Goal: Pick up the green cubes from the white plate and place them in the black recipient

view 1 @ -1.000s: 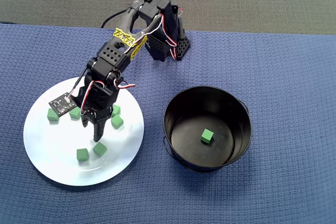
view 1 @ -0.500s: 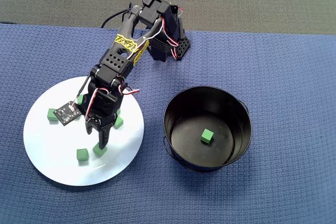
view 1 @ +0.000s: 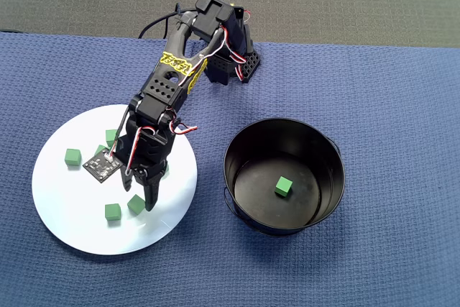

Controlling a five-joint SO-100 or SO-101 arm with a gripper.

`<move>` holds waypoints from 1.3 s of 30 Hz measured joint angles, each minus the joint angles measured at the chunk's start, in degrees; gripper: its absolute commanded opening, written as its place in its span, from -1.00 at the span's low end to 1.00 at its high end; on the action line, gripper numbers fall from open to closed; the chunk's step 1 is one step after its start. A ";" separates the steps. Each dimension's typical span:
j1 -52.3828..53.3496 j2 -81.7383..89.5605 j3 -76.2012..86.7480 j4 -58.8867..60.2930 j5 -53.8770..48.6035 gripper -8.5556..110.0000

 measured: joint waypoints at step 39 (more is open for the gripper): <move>0.97 -7.82 -1.93 -4.83 -2.90 -0.82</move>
